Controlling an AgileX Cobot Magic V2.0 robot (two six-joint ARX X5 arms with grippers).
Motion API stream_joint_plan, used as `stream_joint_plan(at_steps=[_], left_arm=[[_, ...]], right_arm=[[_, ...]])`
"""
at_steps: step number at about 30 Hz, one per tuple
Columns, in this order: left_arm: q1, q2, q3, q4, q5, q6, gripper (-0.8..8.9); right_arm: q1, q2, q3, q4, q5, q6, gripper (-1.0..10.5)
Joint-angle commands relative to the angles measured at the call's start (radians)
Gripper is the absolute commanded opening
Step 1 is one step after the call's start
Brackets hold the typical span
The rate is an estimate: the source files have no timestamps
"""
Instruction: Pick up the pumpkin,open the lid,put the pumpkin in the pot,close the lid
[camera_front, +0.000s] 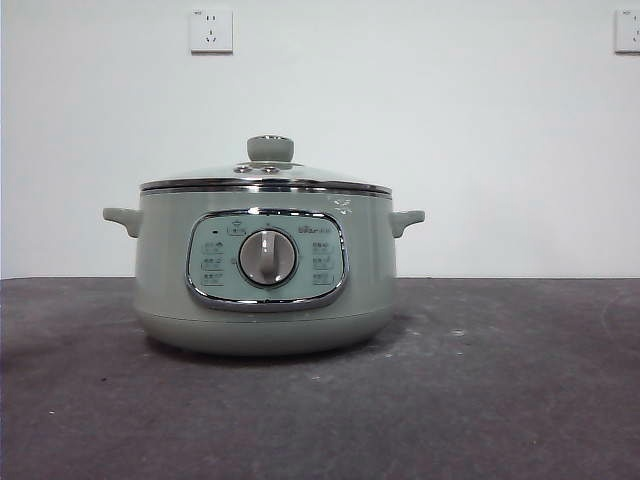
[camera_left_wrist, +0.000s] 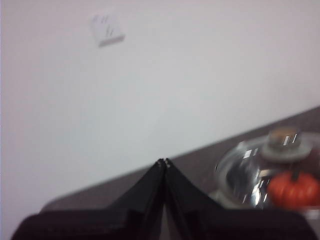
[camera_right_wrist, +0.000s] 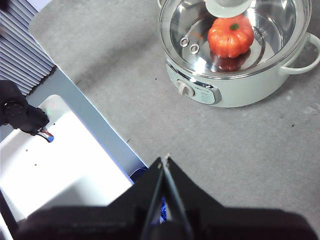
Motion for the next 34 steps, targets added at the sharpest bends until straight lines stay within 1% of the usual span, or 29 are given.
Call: stream_joint_plan(at_steps=[1, 5, 16, 23, 34], left_arm=[[0.004, -0.096, -0.112, 0.016, -0.043, -0.019, -0.04], [0.004, -0.174, -0.208, 0.011, -0.076, -0.037, -0.04], [0.004, -0.179, -0.361, 0.011, -0.075, -0.128, -0.04], [0.004, -0.179, -0.362, -0.139, -0.069, -0.131, -0.04], [0.003, -0.177, -0.362, -0.135, -0.071, -0.130, -0.04]], right_arm=[[0.001, -0.003, 0.000, 0.004, 0.003, 0.008, 0.0], [0.001, -0.003, 0.000, 0.004, 0.003, 0.008, 0.0], [0.001, -0.005, -0.001, 0.004, 0.003, 0.008, 0.0], [0.001, -0.005, -0.001, 0.004, 0.003, 0.008, 0.0], [0.001, -0.005, 0.000, 0.004, 0.003, 0.008, 0.0]])
